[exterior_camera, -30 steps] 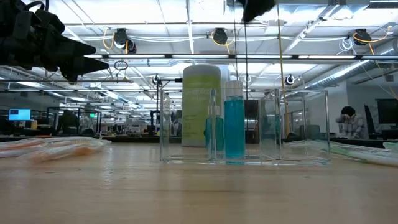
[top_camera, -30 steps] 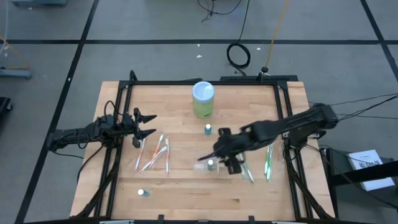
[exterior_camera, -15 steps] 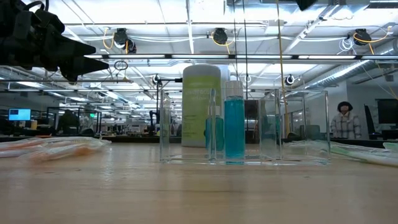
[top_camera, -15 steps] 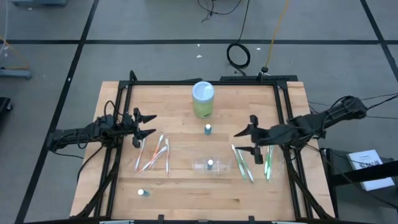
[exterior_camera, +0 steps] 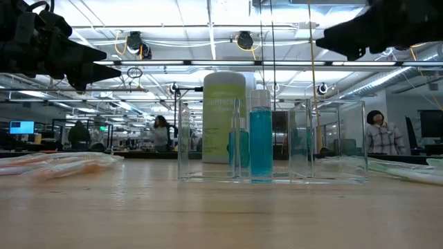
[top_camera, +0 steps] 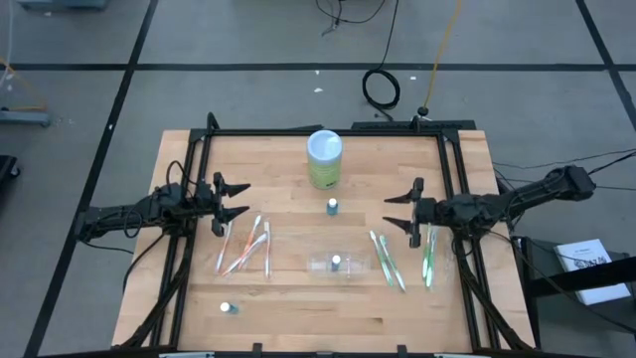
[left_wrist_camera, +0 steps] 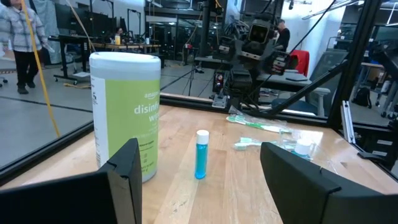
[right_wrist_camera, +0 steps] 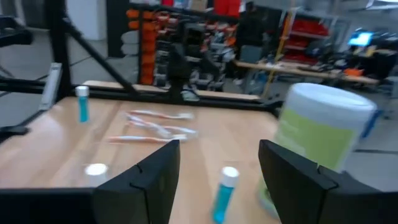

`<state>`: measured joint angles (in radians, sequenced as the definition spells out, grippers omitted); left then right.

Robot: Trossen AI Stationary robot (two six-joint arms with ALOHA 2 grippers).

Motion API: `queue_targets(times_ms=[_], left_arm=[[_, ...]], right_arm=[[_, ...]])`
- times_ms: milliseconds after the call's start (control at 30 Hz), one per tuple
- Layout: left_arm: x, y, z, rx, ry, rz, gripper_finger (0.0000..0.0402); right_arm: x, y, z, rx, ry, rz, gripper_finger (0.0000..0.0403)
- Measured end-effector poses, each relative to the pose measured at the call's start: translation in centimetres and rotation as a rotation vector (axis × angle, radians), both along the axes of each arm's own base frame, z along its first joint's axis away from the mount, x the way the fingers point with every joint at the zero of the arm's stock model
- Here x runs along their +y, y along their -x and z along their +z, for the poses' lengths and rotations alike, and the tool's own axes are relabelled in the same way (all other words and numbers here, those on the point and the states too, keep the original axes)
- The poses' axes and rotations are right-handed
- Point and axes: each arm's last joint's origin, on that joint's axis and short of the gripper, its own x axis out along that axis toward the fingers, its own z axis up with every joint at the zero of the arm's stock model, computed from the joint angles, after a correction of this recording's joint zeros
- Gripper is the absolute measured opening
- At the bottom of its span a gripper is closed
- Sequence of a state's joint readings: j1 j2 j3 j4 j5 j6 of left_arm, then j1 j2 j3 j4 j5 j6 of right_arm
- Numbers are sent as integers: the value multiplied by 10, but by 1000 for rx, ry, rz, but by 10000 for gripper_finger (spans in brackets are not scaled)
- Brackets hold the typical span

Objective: Pick & Place toothbrushing station
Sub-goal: Put the mouthwash into the middle center of the transparent organizer

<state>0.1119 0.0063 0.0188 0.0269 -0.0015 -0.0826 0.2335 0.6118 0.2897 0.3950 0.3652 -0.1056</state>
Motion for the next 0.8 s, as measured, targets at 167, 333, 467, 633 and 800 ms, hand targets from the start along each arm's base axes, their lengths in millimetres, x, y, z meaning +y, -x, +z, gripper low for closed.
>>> queue_targets(times_ms=[167, 333, 467, 633, 800], left_arm=[[0, 0, 0, 0, 0, 0, 232], [0, 0, 0, -4, 0, 0, 232], [0, 0, 7, -70, -3, -1, 232], [0, 2, 17, -193, 96, -15, 232], [0, 2, 18, -202, 132, -14, 232]], right_arm=[[-12, 10, -10, -36, 20, -70, 210], [-22, 21, -18, -99, -32, -88, 210], [-28, 24, -30, -124, -113, -55, 210], [-35, 25, -36, -146, -168, -63, 210], [-39, 26, -36, -155, -155, -84, 210]])
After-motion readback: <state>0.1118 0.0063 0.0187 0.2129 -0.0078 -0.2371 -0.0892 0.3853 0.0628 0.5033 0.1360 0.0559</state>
